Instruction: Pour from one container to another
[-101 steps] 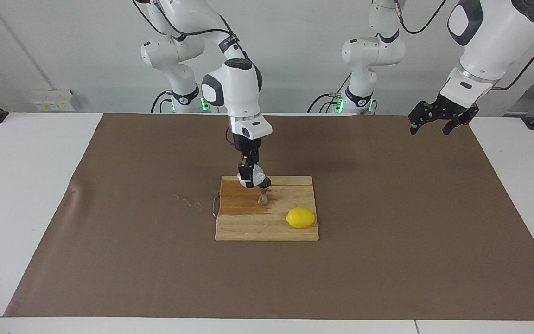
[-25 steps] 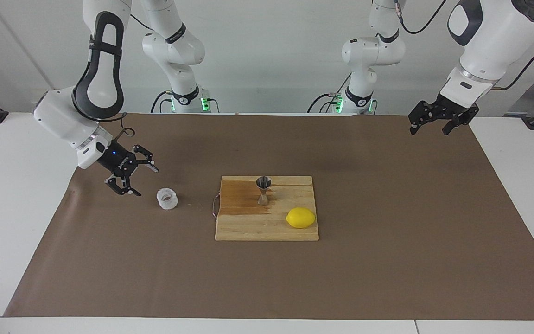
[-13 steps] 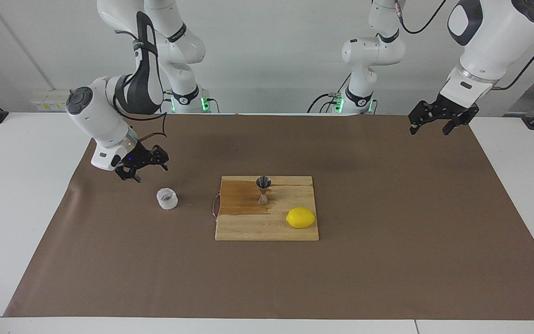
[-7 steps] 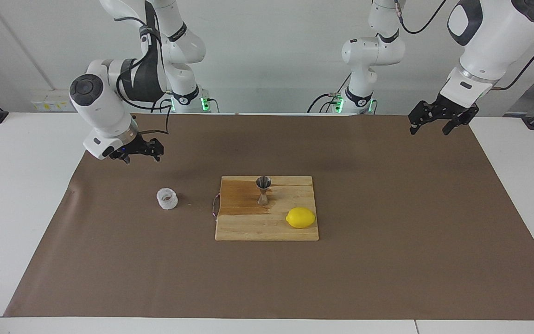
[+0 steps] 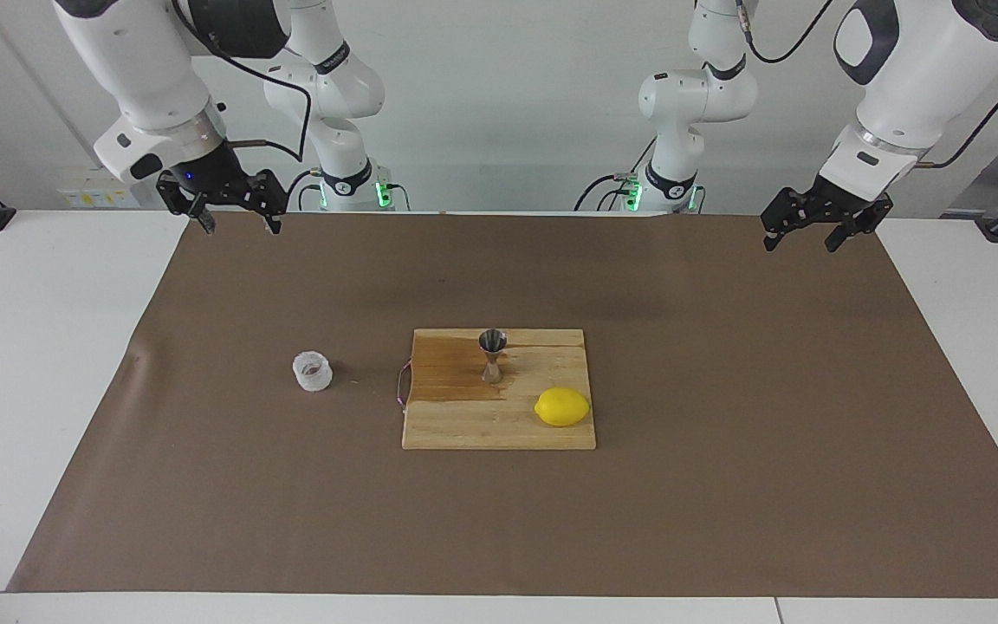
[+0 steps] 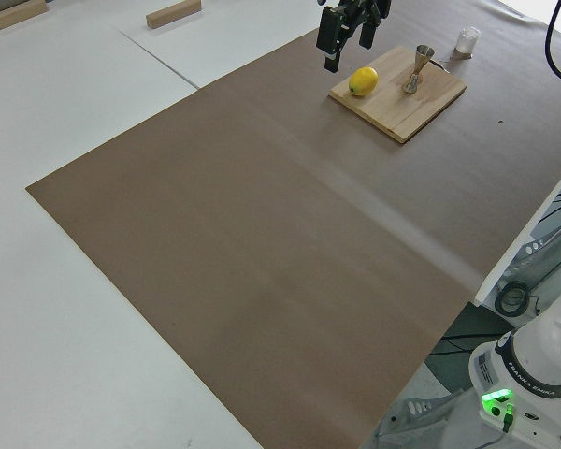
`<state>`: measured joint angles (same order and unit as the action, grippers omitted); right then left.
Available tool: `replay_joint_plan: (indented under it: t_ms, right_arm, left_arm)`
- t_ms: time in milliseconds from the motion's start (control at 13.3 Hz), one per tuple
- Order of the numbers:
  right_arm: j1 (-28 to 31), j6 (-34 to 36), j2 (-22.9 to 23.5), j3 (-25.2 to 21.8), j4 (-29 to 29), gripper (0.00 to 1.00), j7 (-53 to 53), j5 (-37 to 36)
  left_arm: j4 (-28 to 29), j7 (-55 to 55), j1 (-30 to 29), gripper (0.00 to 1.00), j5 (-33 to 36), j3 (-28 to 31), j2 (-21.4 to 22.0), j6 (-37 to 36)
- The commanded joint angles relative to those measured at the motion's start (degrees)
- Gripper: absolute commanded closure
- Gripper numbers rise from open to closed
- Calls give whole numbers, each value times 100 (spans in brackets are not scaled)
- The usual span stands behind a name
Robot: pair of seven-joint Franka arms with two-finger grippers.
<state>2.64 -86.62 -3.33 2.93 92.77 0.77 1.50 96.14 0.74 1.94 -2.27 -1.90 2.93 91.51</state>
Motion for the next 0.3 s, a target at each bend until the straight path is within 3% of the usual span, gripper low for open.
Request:
replay_joint_plan:
  t_ms: [0, 225]
  right_arm:
    - [105, 14, 104, -11, -277, 0, 72, 297]
    - [123, -74, 51, -38, -294, 0, 55, 281]
  left_arm:
    - [177, 67, -71, 0, 25, -4, 164, 42]
    - [142, 49, -36, 0, 34, -4, 155, 60]
